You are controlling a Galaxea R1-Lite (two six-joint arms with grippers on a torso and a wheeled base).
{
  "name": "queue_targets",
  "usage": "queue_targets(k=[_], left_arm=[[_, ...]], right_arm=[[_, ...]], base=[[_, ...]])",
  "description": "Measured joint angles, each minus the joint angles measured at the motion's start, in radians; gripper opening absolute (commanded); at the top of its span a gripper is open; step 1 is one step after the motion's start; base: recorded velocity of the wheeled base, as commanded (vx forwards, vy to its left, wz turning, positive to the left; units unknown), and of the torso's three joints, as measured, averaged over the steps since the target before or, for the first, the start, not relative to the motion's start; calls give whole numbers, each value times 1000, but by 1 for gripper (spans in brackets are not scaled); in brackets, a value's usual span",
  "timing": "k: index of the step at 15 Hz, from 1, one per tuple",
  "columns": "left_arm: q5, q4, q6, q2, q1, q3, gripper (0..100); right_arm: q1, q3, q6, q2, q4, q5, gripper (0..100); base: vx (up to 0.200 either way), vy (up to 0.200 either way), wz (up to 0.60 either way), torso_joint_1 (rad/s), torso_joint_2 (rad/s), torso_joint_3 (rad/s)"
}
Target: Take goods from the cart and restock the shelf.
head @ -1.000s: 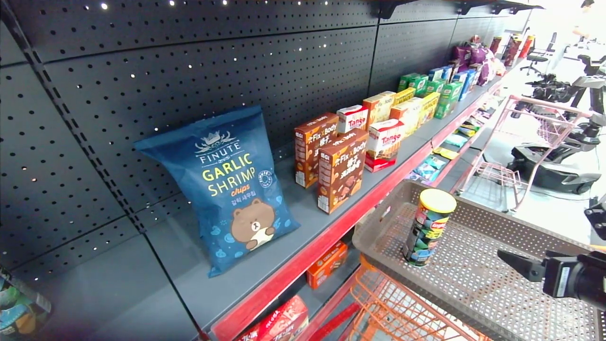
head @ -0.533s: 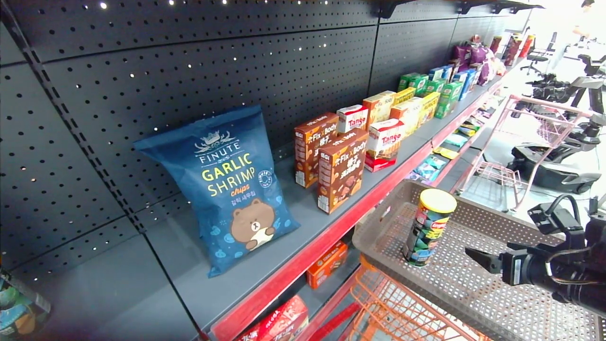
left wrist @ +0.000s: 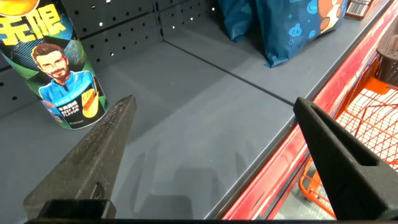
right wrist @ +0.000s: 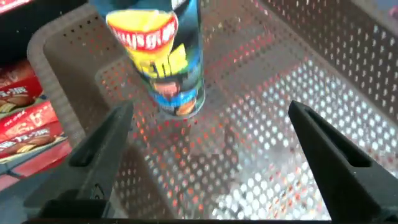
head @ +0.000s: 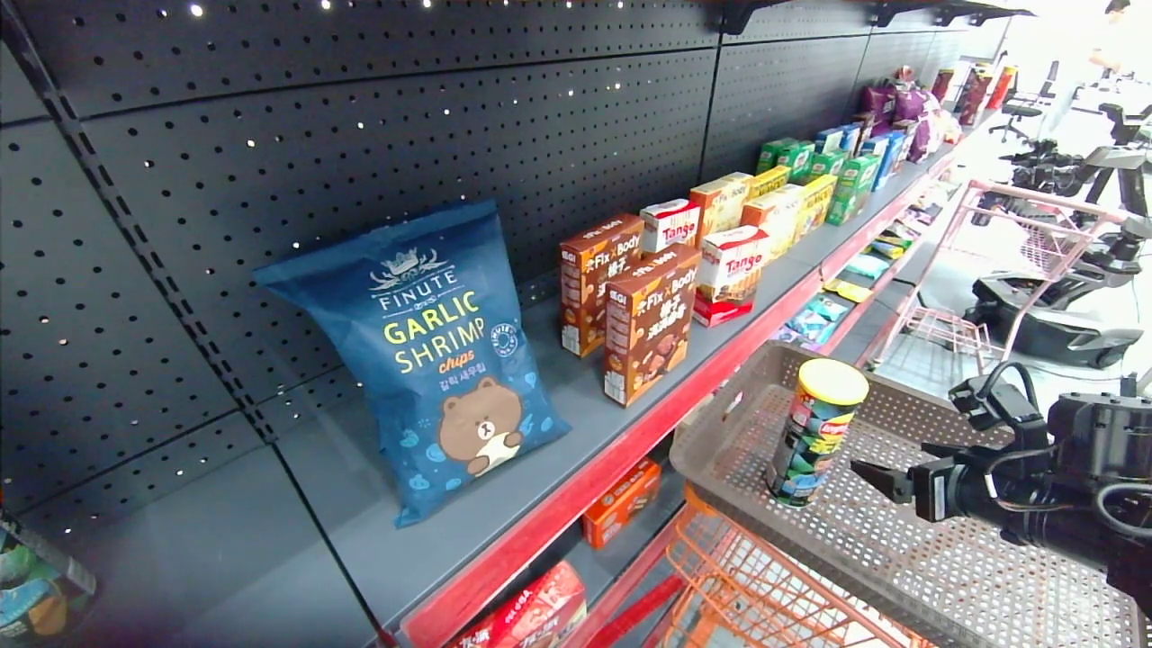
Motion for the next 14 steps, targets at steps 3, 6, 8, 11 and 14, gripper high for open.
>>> queue_targets(k=[3, 6, 8, 11, 14], left_arm=[[0, 0, 0, 0, 0, 0, 100], [0, 0, 0, 0, 0, 0, 100], [0, 0, 0, 0, 0, 0, 100], [0, 0, 0, 0, 0, 0, 100], [0, 0, 0, 0, 0, 0, 100]], right_arm=[[0, -21, -30, 62, -124, 6, 100], [19, -43, -33, 129, -202, 52, 100], [23, -60, -33, 164, -221, 79, 100], [24, -102, -33, 211, -229, 82, 100], [25, -152, -28, 262, -254, 92, 100]], base=[[0, 0, 0, 0, 0, 0], [0, 0, 0, 0, 0, 0], [0, 0, 0, 0, 0, 0], [0, 0, 0, 0, 0, 0], [0, 0, 0, 0, 0, 0]])
